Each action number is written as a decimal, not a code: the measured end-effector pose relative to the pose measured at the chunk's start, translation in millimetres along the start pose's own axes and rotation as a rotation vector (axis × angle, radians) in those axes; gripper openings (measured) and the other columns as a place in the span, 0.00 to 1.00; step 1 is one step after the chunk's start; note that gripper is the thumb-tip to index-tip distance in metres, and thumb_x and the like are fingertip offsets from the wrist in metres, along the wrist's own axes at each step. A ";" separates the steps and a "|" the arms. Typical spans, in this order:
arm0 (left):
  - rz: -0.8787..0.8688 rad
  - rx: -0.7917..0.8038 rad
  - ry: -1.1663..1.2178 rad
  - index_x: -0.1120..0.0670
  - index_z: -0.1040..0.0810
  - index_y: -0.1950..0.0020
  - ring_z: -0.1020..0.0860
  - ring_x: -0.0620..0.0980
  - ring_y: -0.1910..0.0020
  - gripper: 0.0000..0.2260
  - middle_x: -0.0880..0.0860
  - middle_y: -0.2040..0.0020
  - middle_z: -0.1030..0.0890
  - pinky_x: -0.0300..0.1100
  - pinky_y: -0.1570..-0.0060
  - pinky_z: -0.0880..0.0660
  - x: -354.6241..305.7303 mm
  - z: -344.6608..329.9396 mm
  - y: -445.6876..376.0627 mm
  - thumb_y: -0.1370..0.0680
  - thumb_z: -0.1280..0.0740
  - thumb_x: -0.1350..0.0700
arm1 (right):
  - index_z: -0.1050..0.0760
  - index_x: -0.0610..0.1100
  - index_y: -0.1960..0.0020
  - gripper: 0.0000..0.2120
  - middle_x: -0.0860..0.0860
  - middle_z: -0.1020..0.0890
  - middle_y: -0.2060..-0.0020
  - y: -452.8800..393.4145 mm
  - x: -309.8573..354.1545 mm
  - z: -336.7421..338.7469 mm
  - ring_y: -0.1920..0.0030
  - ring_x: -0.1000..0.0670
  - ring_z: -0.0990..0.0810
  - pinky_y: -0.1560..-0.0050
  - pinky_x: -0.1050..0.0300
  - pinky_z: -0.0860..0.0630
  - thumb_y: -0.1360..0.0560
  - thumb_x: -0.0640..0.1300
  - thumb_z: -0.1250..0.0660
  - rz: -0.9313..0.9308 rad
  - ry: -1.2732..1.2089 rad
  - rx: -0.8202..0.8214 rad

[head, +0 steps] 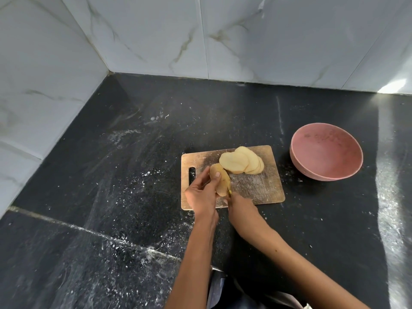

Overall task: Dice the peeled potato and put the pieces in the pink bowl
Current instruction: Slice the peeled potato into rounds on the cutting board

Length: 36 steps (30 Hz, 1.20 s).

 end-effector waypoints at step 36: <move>-0.065 0.068 -0.136 0.59 0.23 0.36 0.18 0.52 0.46 0.23 0.53 0.45 0.17 0.54 0.45 0.21 -6.5 12.0 13.4 0.30 0.25 0.66 | 0.30 0.41 0.41 0.10 0.41 0.23 0.46 12.5 -4.0 -11.6 0.48 0.39 0.23 0.55 0.51 0.27 0.18 0.41 0.47 -0.077 -0.045 0.067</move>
Point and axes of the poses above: each hand's wrist, its own y-axis away from the middle knuckle, its own z-axis out of the back of the hand, x = y × z, the point moved 3 cm from there along -y, towards the middle knuckle
